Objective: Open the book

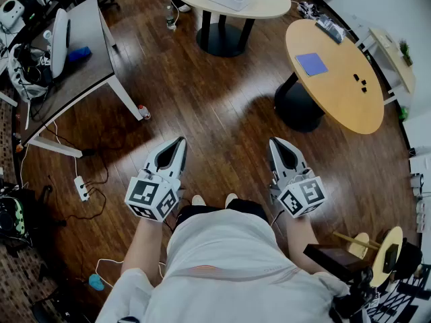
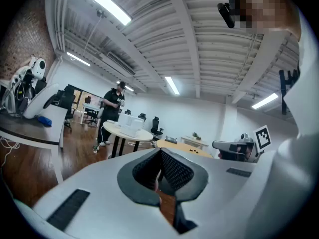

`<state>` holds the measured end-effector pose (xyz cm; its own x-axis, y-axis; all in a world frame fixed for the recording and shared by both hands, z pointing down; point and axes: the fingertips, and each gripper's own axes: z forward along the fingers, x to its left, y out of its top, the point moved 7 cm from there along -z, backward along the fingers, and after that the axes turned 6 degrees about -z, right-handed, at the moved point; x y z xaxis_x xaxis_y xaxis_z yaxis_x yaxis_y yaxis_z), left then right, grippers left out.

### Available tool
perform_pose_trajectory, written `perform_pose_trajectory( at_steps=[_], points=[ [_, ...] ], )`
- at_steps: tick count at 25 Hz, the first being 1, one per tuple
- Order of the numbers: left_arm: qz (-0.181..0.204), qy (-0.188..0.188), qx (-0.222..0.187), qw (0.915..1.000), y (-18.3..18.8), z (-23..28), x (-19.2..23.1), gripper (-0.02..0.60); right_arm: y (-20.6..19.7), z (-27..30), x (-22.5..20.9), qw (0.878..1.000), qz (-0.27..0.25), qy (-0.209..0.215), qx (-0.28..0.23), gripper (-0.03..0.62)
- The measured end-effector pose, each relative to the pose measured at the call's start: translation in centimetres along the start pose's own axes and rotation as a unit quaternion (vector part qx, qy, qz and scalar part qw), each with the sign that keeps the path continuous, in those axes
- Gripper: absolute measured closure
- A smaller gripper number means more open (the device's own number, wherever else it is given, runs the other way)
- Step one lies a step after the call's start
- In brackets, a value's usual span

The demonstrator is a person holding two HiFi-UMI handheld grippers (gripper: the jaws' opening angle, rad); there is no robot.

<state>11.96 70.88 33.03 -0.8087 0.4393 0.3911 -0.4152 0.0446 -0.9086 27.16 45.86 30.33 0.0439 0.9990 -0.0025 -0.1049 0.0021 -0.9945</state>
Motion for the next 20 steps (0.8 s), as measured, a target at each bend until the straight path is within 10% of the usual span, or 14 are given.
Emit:
perform_pose_trajectory(
  at_steps=[20],
  points=[
    [0.002, 0.017, 0.019, 0.9997, 1.7, 8.7, 3.3, 0.571, -3.5, 8.8, -6.3, 0.998, 0.043, 0.034, 0.016, 0.591]
  ],
)
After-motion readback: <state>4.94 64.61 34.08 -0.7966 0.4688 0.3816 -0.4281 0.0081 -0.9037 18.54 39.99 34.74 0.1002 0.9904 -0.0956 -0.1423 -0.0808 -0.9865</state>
